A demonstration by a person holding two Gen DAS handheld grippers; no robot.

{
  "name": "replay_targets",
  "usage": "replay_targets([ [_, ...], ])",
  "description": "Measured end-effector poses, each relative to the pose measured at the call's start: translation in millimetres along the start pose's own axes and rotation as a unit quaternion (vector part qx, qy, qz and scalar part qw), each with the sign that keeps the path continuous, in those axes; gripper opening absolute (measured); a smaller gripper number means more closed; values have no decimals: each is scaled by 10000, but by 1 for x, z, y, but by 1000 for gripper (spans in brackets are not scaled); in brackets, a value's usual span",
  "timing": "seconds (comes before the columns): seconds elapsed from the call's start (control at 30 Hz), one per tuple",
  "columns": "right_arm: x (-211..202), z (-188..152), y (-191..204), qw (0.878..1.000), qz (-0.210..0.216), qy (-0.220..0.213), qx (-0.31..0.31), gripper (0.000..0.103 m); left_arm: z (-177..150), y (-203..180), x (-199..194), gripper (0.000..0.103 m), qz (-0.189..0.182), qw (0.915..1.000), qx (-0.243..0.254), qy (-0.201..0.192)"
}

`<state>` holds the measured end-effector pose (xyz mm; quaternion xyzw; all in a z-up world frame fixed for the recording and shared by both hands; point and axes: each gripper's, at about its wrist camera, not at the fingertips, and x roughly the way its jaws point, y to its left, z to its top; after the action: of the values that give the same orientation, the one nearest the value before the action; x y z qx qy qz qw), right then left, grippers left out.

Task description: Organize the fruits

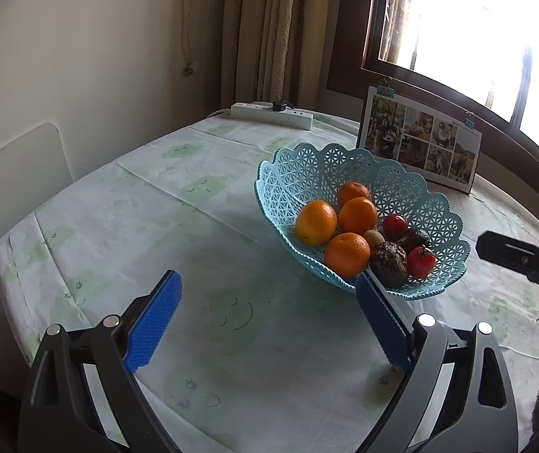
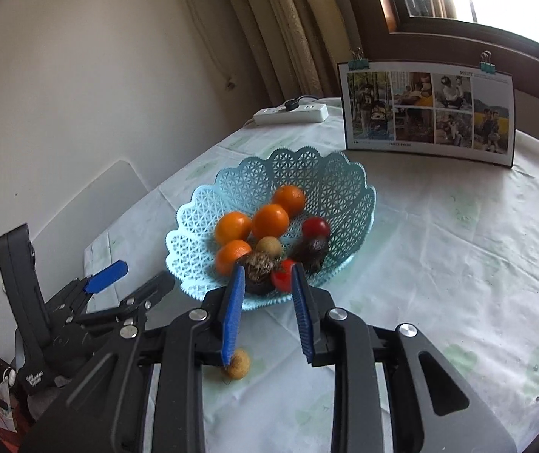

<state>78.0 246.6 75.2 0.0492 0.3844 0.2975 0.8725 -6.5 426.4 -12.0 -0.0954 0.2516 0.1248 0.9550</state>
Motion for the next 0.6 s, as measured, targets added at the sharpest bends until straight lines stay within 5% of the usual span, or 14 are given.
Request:
replay_targets([
  [0.47,37,-46,19,9951,344,918,-109,33,1,3,0,96,-4,10000,-33,-27],
  [0.6,52,-51,26,9939,140,1054,-293,33,1,4,-1,98,15,10000,-64,-40],
])
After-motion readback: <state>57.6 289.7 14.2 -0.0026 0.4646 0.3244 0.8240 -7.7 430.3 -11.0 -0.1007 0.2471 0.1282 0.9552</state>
